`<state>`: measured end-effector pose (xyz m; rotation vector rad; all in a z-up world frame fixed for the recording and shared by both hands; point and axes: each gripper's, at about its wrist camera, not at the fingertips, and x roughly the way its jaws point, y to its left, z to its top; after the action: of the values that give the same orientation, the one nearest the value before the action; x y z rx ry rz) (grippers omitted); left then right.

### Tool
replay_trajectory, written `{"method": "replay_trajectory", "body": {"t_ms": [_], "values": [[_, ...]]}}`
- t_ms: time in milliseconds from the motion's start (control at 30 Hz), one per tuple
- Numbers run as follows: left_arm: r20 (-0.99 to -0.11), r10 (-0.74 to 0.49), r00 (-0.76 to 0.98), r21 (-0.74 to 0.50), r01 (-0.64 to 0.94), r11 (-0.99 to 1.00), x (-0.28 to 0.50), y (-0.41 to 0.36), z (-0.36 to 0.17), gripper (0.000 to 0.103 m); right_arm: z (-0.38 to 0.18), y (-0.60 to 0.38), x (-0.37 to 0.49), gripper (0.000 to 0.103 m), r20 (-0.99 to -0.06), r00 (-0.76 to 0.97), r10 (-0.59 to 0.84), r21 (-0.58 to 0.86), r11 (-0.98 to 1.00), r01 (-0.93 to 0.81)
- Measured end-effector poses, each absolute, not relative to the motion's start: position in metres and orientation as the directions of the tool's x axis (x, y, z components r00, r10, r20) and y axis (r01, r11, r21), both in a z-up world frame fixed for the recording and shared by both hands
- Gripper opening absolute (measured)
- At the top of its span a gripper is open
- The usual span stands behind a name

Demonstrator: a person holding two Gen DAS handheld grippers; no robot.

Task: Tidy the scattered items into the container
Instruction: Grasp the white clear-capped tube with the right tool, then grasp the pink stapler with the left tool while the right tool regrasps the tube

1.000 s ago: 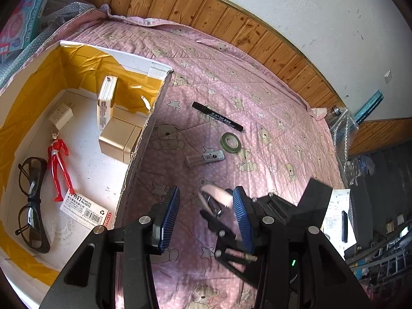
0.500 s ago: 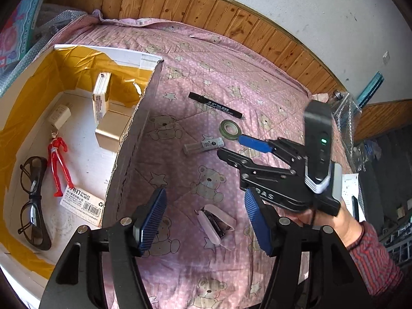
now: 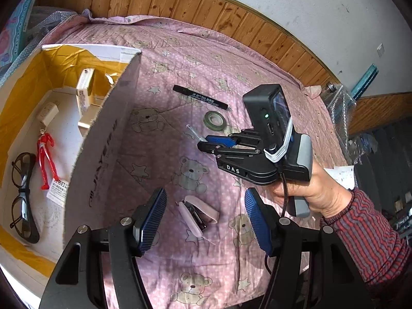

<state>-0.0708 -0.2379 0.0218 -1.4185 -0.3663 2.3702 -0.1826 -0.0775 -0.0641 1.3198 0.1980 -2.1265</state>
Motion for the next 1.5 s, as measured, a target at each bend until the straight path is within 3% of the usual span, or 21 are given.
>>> {"method": "replay_trajectory", "body": {"t_ms": [133, 300, 400, 500, 600, 633, 1100, 1300, 1400, 1467, 1500], "values": [[-0.828, 0.414, -0.378, -0.373, -0.179, -0.910, -0.072, -0.215, -0.001, 0.065, -0.059, -0.046, -0.155, 0.017, -0.830, -0.314, -0.461, 0.298, -0.843, 0.449], [-0.902, 0.298, -0.314, -0.268, -0.135, -0.954, -0.082, -0.189, -0.052, 0.066, -0.076, -0.025, -0.123, 0.018, -0.844, -0.303, -0.443, 0.334, -0.875, 0.351], [-0.910, 0.291, -0.294, -0.275, -0.096, -0.957, -0.088, -0.187, -0.076, 0.065, -0.078, -0.018, -0.107, 0.018, -0.822, -0.322, -0.469, 0.371, -0.871, 0.322], [-0.906, 0.263, -0.331, -0.241, -0.107, -0.965, -0.085, -0.184, -0.074, 0.056, -0.077, -0.017, -0.094, 0.018, -0.811, -0.323, -0.487, 0.392, -0.863, 0.318], [-0.901, 0.271, -0.339, -0.255, -0.091, -0.963, -0.081, -0.191, -0.072, 0.055, -0.076, -0.021, -0.086, 0.018, -0.797, -0.324, -0.509, 0.414, -0.852, 0.321], [-0.900, 0.271, -0.342, -0.255, -0.091, -0.963, -0.079, -0.192, -0.071, 0.044, -0.075, -0.021, -0.083, 0.018, -0.792, -0.323, -0.518, 0.424, -0.847, 0.320], [-0.897, 0.248, -0.366, -0.222, -0.114, -0.968, -0.060, -0.208, -0.066, 0.041, -0.074, -0.014, -0.062, 0.018, -0.756, -0.331, -0.565, 0.485, -0.823, 0.297], [-0.878, 0.246, -0.411, -0.247, -0.052, -0.968, -0.041, -0.231, -0.066, 0.042, -0.081, -0.017, -0.060, 0.018, -0.762, -0.315, -0.565, 0.483, -0.821, 0.304], [-0.860, 0.261, -0.439, -0.270, -0.043, -0.962, -0.038, -0.234, -0.060, 0.042, -0.078, -0.019, -0.060, 0.023, -0.770, -0.346, -0.536, 0.451, -0.841, 0.299], [-0.855, 0.257, -0.451, -0.263, -0.051, -0.964, -0.037, -0.234, -0.056, 0.042, -0.073, -0.017, -0.057, 0.042, -0.780, -0.393, -0.486, 0.410, -0.873, 0.266], [-0.849, 0.265, -0.458, -0.272, -0.053, -0.961, -0.036, -0.234, -0.053, 0.042, -0.068, -0.015, -0.053, 0.043, -0.772, -0.423, -0.475, 0.408, -0.880, 0.244]]}}
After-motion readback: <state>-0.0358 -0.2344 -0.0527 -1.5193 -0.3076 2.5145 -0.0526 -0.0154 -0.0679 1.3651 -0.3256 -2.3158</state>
